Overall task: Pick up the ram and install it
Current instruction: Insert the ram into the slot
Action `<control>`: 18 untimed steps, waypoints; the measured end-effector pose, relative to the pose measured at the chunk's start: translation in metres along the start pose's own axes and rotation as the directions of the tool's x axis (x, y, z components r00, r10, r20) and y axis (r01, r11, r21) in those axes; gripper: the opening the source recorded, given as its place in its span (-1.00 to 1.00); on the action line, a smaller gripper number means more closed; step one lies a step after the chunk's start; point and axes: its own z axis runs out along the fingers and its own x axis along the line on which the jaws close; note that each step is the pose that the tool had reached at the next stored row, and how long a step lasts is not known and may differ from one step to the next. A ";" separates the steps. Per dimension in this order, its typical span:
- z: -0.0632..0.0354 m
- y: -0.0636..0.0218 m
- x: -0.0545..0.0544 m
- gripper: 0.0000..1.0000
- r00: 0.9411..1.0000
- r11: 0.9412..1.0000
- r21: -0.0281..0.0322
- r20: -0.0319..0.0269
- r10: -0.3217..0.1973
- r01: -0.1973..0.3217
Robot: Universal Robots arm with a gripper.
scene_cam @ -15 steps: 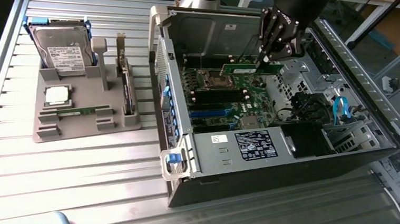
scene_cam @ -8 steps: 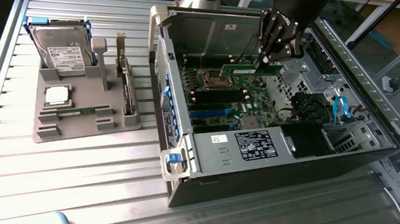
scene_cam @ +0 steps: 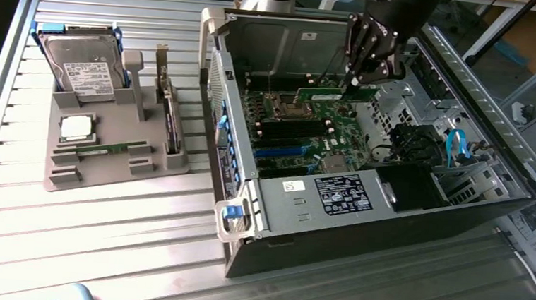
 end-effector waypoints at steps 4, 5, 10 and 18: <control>0.0017 0.0000 0.000 -0.74 1.000 1.000 0.000 -0.001 0.000 0.000; 0.0021 0.0000 0.000 -0.74 1.000 1.000 0.000 -0.001 0.000 0.000; 0.0039 -0.0001 -0.001 -0.74 1.000 1.000 0.000 -0.002 0.000 0.000; 0.0066 -0.0001 -0.002 -0.74 1.000 1.000 0.000 -0.003 0.000 0.000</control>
